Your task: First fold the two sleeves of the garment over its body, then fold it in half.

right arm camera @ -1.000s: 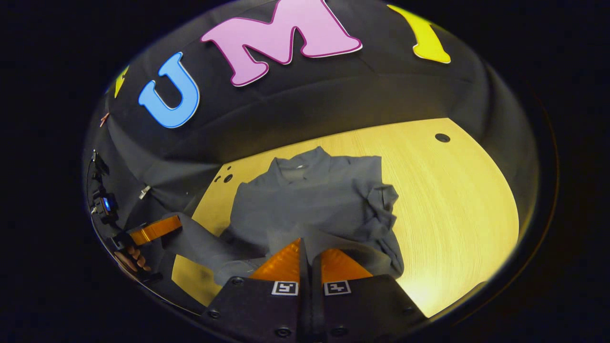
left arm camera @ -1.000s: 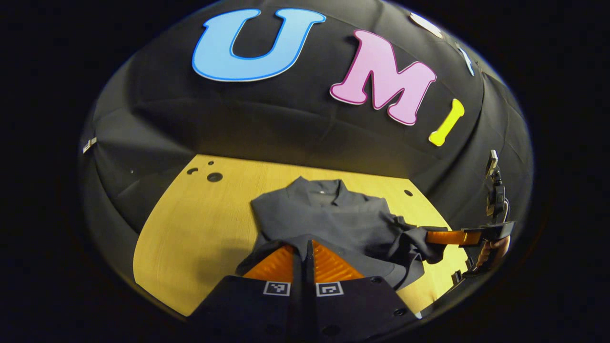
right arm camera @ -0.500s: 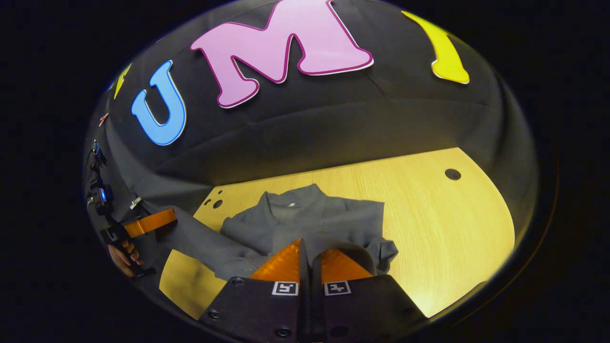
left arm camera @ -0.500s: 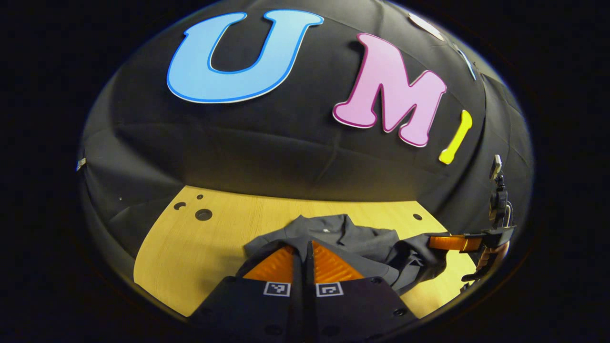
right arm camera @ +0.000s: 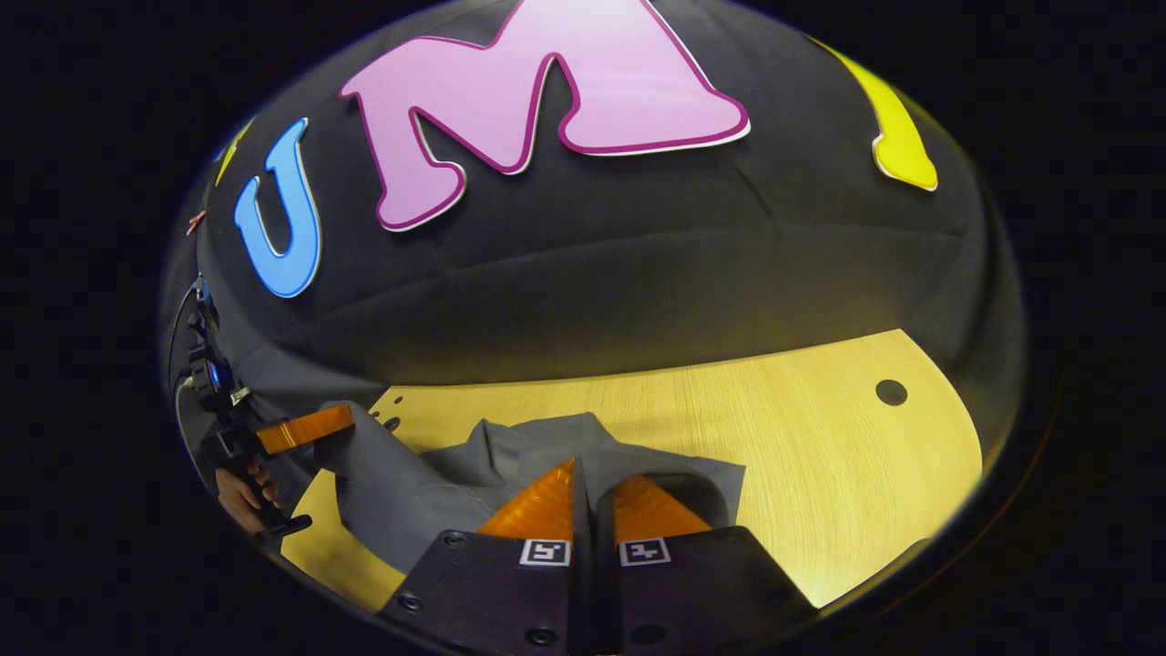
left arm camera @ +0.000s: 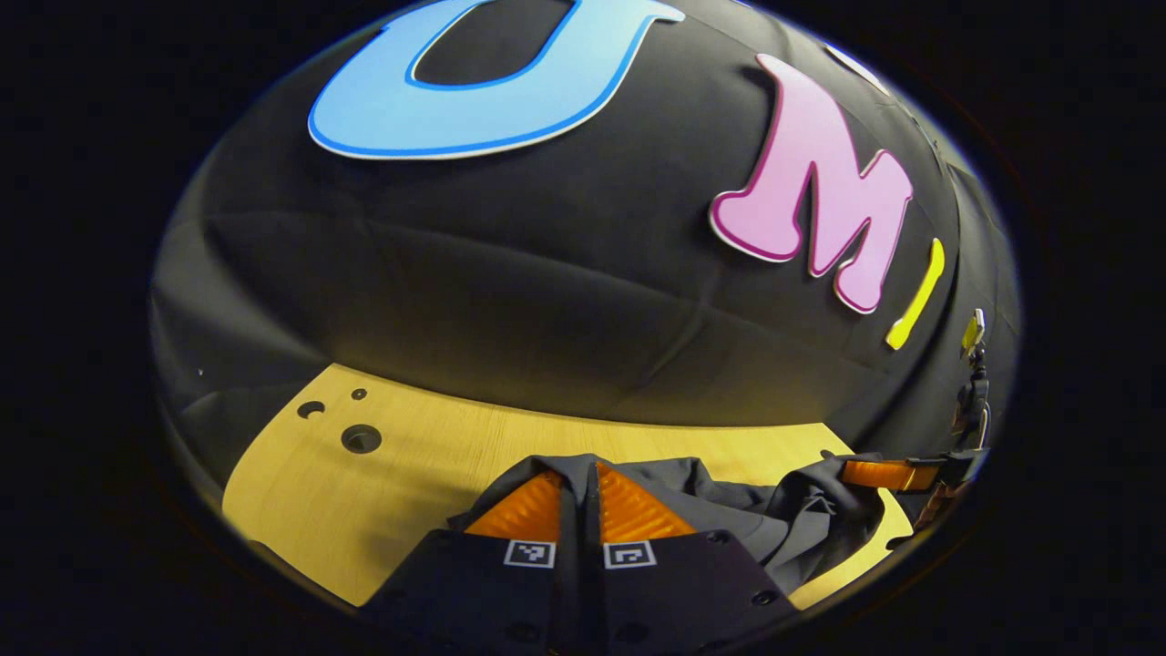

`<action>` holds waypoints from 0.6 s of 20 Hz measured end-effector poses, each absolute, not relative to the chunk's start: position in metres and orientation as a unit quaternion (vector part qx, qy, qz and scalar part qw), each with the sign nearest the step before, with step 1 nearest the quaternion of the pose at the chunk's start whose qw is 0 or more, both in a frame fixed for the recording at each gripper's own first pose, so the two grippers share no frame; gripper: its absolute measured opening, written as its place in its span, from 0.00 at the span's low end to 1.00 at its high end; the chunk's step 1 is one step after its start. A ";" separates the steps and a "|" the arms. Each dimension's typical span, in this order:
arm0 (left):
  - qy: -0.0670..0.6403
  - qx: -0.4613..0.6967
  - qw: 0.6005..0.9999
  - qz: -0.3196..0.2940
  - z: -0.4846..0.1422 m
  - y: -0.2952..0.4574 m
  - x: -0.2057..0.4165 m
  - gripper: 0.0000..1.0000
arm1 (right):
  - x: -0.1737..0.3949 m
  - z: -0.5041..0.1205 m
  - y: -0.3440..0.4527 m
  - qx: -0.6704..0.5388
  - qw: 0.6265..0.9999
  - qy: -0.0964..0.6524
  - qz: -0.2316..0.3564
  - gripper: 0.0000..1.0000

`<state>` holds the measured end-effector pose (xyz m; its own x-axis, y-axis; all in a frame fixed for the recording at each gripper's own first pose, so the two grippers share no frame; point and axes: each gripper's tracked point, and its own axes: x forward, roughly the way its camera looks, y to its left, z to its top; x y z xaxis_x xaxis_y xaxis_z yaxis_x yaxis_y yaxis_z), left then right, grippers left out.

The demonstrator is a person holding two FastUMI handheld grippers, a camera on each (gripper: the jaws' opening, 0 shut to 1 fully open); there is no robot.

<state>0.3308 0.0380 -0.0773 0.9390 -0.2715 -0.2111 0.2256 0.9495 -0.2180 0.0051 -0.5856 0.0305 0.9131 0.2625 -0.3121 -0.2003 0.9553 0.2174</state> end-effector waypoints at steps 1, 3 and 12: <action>0.120 -0.098 0.980 -0.126 -0.082 0.040 0.339 0.05 | 0.013 0.027 -0.587 0.092 0.974 0.172 0.117 0.05; 0.121 -0.105 0.979 -0.129 -0.092 0.040 0.354 0.05 | 0.028 0.019 -0.588 0.101 0.974 0.173 0.111 0.05; 0.157 -0.095 0.975 -0.126 -0.134 0.035 0.372 0.06 | 0.053 -0.026 -0.596 0.089 0.970 0.208 0.085 0.02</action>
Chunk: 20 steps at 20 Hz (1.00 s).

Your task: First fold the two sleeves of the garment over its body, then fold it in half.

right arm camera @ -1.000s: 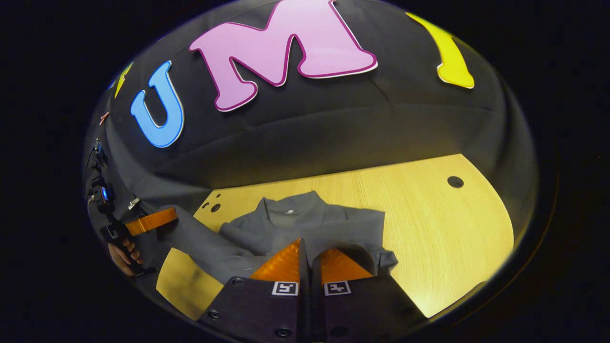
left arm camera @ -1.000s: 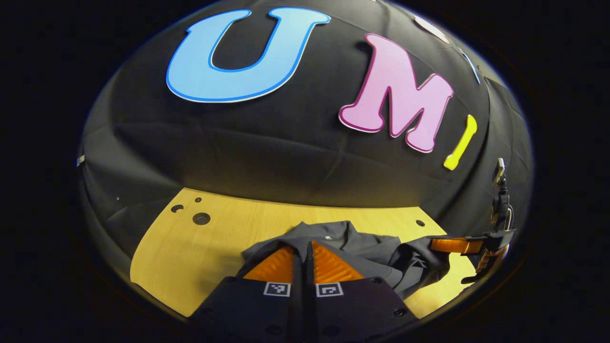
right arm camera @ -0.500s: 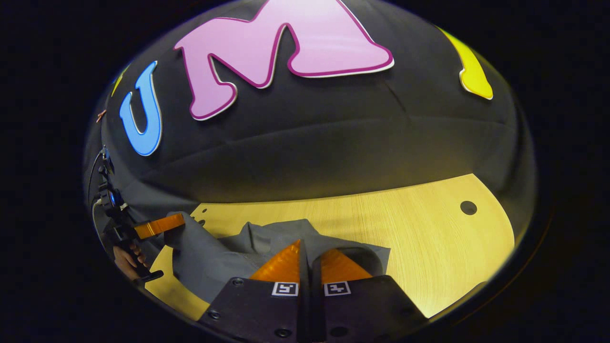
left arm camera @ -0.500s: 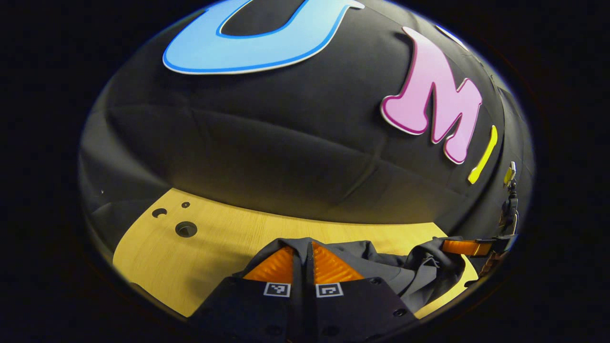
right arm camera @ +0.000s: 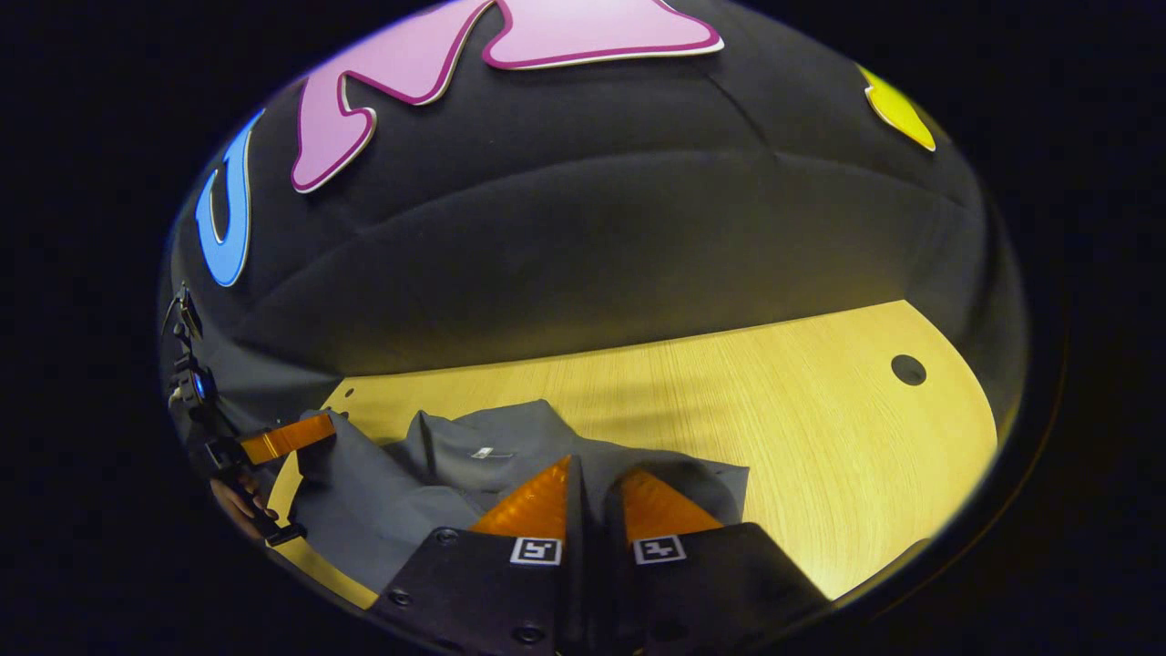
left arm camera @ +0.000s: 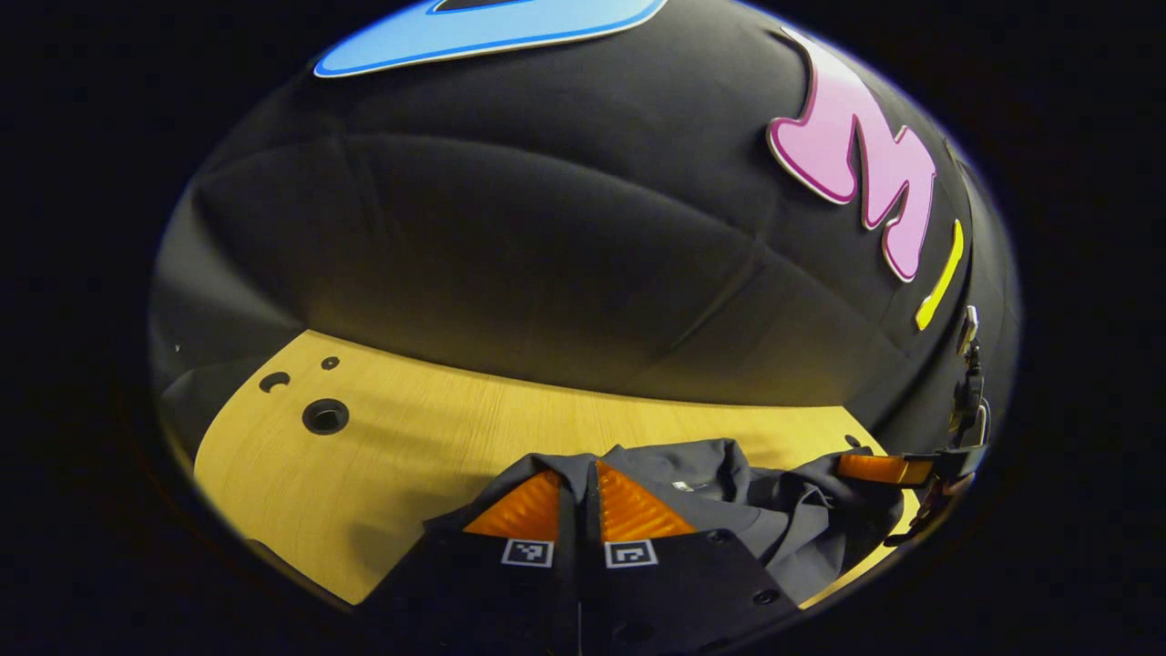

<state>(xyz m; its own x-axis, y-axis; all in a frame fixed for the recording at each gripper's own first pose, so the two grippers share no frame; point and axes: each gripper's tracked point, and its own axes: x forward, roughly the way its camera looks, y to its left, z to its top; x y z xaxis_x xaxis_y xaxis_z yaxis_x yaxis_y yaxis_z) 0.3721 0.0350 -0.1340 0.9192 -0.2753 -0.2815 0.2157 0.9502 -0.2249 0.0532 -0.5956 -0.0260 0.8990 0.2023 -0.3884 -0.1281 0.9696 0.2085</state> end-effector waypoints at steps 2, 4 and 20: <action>0.147 -0.101 0.977 -0.116 -0.123 0.038 0.366 0.15 | 0.047 -0.015 -0.600 0.081 0.974 0.197 0.080 0.22; 0.135 -0.099 0.979 -0.113 -0.108 0.042 0.356 0.33 | 0.037 0.002 -0.606 0.081 0.977 0.185 0.072 0.48; -0.038 0.040 0.990 -0.128 0.078 0.013 0.148 0.96 | -0.129 0.132 -0.623 0.056 0.997 0.060 0.008 0.98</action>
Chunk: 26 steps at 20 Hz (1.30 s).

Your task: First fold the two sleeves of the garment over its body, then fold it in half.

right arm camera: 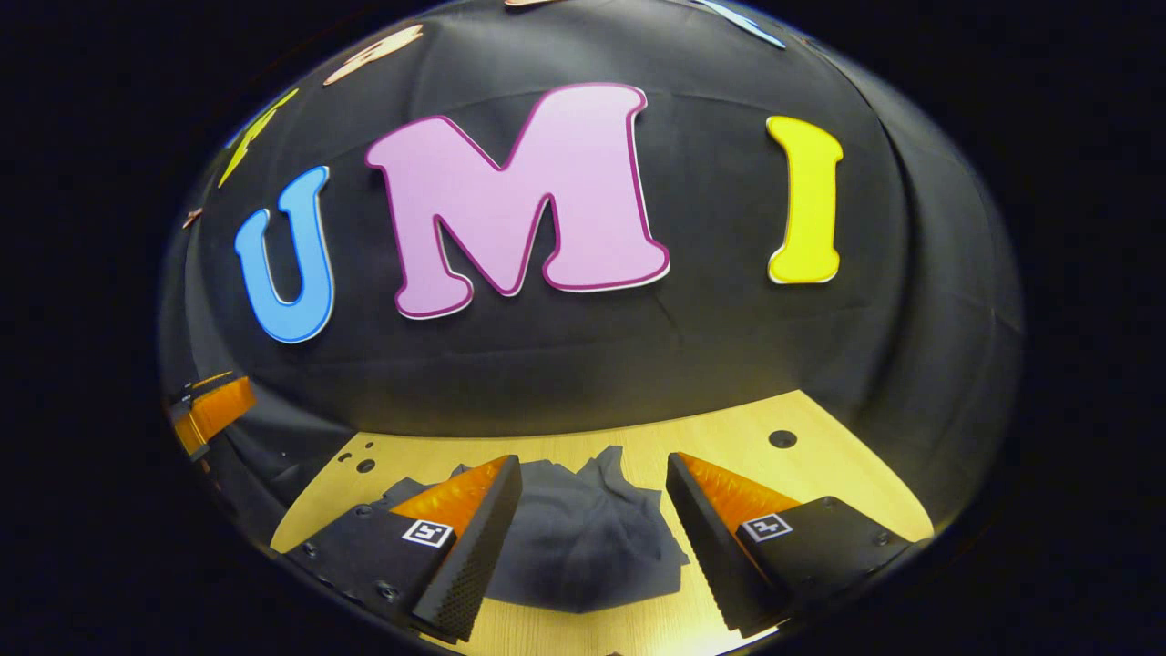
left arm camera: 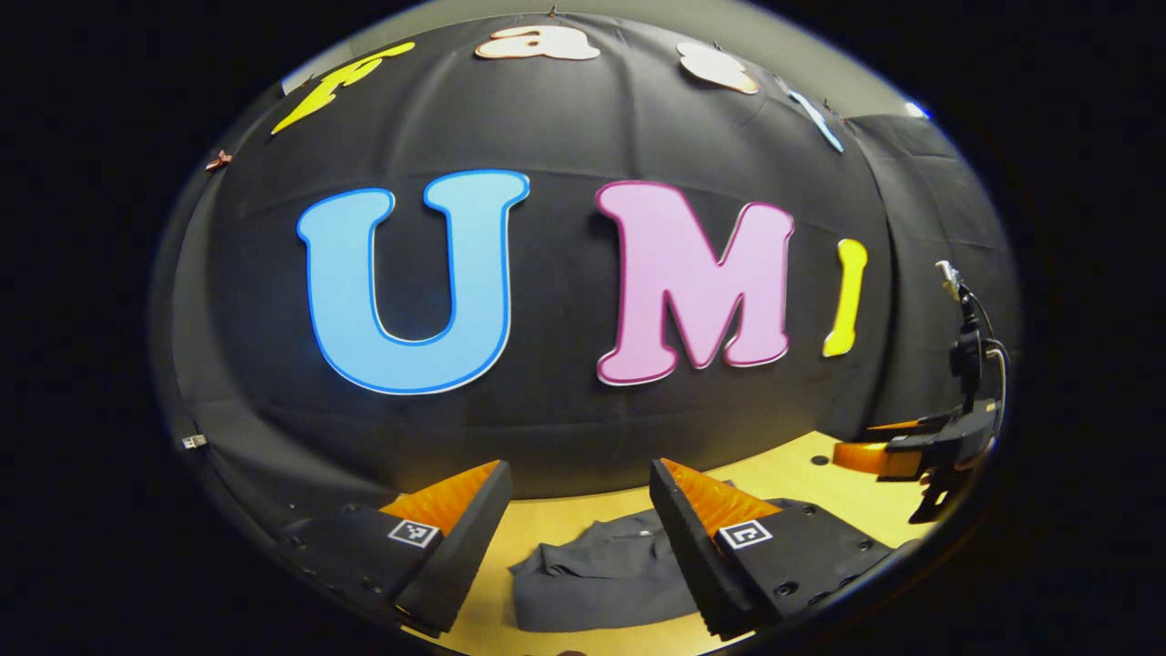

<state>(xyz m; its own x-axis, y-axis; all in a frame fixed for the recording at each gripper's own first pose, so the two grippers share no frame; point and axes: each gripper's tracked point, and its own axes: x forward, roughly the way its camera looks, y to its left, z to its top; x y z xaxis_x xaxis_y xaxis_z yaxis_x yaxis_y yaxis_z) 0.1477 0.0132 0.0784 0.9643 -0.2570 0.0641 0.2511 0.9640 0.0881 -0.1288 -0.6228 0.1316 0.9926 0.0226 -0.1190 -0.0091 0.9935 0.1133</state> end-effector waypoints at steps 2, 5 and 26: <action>-0.032 0.033 0.989 -0.140 0.076 0.005 0.121 0.95 | -0.153 0.136 -0.607 0.051 0.997 0.055 0.025 0.98; -0.034 0.025 0.988 -0.149 0.080 0.009 0.080 0.95 | -0.191 0.141 -0.593 0.022 0.997 0.053 0.042 0.98; 0.045 0.029 0.986 -0.157 -0.018 -0.003 -0.005 0.97 | -0.318 0.076 -0.578 0.061 0.995 0.084 -0.002 0.98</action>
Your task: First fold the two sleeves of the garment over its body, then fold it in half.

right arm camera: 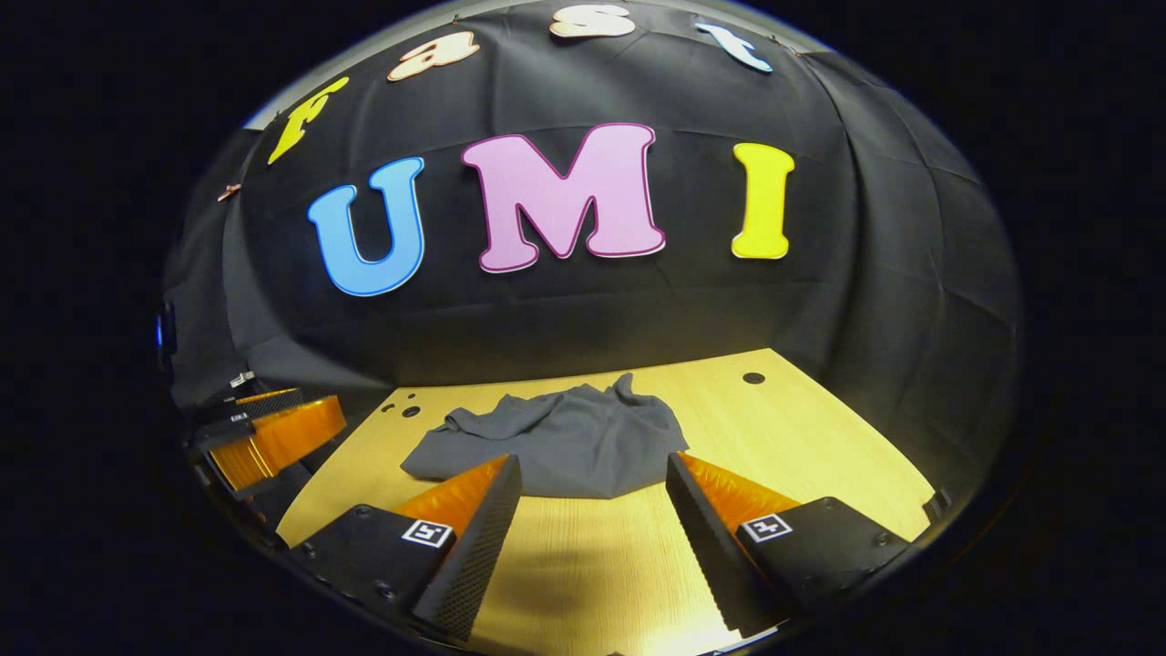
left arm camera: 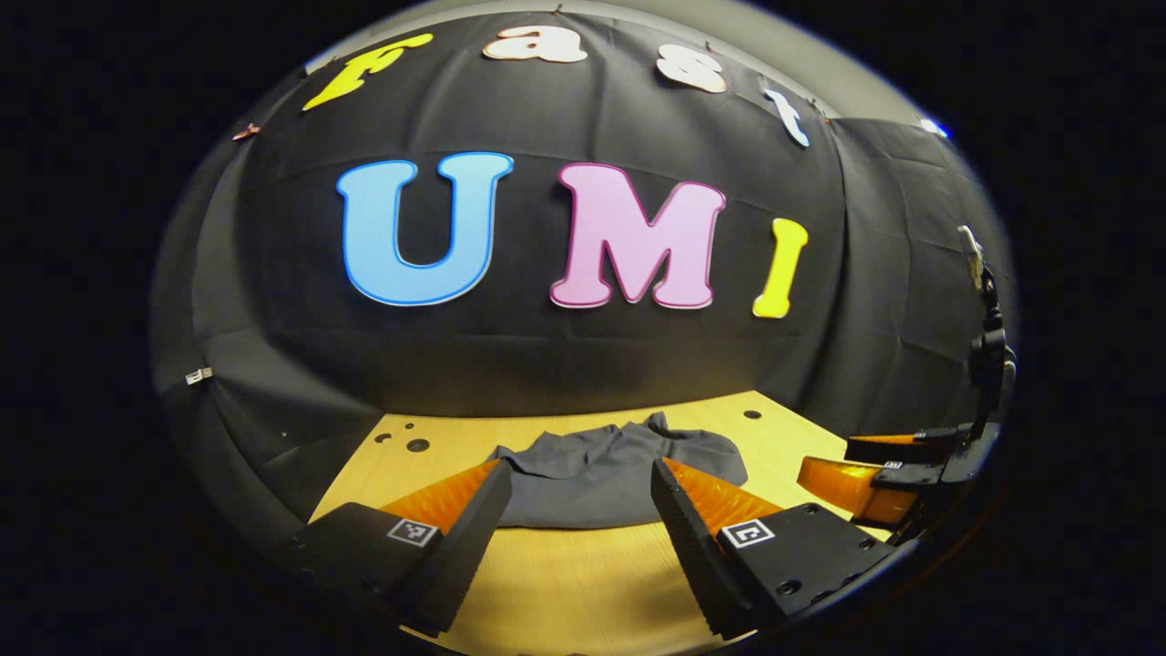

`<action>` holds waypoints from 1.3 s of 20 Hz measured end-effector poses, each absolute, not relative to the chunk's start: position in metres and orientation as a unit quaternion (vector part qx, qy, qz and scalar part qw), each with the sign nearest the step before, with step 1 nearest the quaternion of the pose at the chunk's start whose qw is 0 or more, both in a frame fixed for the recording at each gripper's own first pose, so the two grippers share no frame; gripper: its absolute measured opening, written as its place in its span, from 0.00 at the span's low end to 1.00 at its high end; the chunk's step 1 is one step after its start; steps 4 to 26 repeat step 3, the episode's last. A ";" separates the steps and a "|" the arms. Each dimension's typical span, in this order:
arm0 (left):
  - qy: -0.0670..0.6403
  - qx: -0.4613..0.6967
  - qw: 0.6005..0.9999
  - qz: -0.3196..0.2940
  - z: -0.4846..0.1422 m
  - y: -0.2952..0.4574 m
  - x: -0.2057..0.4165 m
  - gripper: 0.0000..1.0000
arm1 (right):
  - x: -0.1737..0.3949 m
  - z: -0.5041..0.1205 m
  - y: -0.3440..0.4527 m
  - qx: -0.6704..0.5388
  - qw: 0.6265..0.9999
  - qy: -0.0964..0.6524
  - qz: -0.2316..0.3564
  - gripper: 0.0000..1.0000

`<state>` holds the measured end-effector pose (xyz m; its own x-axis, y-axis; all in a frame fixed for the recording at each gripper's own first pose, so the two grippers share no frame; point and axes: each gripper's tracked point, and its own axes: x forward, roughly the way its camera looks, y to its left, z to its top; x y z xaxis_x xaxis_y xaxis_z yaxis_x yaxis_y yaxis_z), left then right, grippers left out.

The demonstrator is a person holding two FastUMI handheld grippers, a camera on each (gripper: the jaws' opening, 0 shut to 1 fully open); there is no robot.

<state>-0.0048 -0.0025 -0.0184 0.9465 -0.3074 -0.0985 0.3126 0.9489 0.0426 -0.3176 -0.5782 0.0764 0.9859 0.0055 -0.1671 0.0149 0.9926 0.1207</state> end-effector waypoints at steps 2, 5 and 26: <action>0.054 0.032 0.984 -0.169 -0.025 -0.012 -0.007 0.97 | -0.322 0.073 -0.584 0.065 0.994 0.089 -0.010 0.98; 0.056 0.035 0.983 -0.171 -0.026 -0.015 -0.007 0.97 | -0.324 0.071 -0.588 0.068 0.993 0.093 -0.014 0.99; 0.056 0.035 0.983 -0.171 -0.026 -0.015 -0.007 0.97 | -0.324 0.071 -0.588 0.068 0.993 0.093 -0.014 0.99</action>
